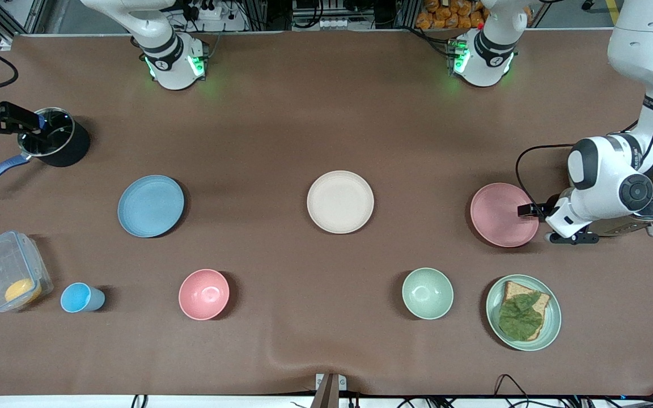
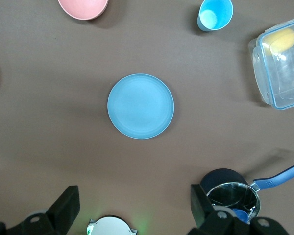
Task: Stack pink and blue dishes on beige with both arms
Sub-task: 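Grasp the pink plate rim with the left gripper and lift it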
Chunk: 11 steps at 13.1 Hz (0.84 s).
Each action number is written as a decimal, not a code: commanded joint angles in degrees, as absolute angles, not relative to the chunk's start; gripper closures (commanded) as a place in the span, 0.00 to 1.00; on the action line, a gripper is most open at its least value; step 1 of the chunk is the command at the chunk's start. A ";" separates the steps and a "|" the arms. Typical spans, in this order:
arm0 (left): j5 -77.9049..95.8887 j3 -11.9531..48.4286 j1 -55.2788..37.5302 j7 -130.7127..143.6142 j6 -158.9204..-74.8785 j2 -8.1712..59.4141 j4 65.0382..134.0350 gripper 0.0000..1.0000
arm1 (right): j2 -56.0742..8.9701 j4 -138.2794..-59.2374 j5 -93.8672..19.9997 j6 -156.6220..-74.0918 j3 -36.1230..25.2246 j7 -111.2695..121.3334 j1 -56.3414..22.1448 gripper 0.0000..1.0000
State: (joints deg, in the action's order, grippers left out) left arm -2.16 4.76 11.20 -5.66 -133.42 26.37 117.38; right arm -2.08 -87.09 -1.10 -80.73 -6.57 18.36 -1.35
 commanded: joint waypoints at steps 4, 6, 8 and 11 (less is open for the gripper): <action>-3.60 5.01 11.95 -6.50 -134.65 28.04 116.45 0.51 | -2.20 -87.10 -1.41 -80.42 -7.03 17.75 -2.20 0.00; -3.60 5.01 11.08 -6.68 -134.56 27.95 116.28 1.00 | -2.20 -87.10 -1.41 -80.33 -7.03 17.67 -2.11 0.00; -3.60 5.27 11.51 -7.20 -133.95 27.51 115.40 1.00 | -2.20 -87.10 -1.41 -80.33 -7.03 17.75 -1.85 0.00; -3.52 5.27 10.99 -8.09 -133.68 27.42 114.61 1.00 | -2.20 -87.19 -1.41 -80.33 -7.03 17.67 -1.85 0.00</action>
State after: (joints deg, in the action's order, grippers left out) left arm -2.47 5.12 11.13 -7.25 -134.13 27.44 115.39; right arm -2.22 -87.24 -1.10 -80.71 -6.57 18.36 -1.37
